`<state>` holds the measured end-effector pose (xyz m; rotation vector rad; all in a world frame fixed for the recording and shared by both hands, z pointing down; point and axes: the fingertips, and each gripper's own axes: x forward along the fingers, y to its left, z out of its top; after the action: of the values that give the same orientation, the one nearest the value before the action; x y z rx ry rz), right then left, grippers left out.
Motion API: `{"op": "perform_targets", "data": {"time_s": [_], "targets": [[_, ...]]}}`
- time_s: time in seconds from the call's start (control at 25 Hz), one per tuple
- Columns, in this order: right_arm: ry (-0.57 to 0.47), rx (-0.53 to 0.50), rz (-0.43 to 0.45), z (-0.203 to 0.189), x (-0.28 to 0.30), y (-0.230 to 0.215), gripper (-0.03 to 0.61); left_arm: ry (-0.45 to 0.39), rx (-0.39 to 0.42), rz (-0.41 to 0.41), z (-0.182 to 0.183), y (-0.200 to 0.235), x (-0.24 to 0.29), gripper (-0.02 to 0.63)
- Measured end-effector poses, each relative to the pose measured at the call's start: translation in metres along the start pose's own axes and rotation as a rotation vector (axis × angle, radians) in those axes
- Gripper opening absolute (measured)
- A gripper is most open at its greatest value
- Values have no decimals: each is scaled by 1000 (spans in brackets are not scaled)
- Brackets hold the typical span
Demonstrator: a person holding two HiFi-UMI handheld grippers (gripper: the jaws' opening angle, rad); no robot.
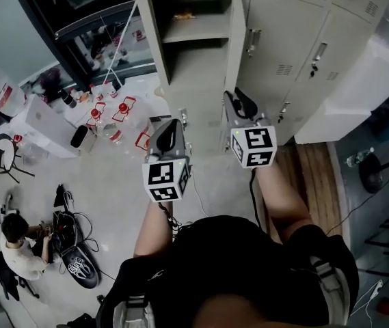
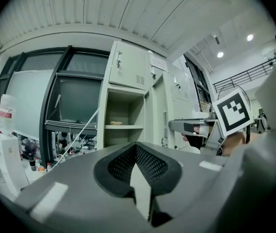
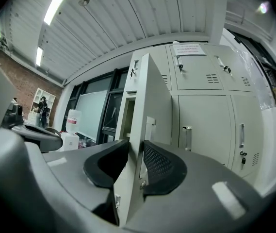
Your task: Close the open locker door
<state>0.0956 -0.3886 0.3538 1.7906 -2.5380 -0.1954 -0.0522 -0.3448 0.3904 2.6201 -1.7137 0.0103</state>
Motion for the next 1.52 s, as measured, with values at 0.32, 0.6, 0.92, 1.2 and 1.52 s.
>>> {"op": "perform_targets", "data": {"time_s": [0.32, 0.6, 0.92, 1.2, 1.52], "targets": [[17, -7, -26, 2, 33, 40, 98, -10, 1, 39, 0, 45, -18, 0], [44, -3, -80, 1, 71, 66, 91, -15, -10, 75, -3, 90, -29, 0], [81, 19, -115, 4, 121, 92, 83, -12, -22, 99, -5, 138, -34, 0], [86, 16, -160, 5, 161, 104, 78, 6, -22, 99, -10, 160, -31, 0], [113, 34, -169, 4, 207, 108, 72, 11, -21, 128, -7, 185, -31, 0]]}}
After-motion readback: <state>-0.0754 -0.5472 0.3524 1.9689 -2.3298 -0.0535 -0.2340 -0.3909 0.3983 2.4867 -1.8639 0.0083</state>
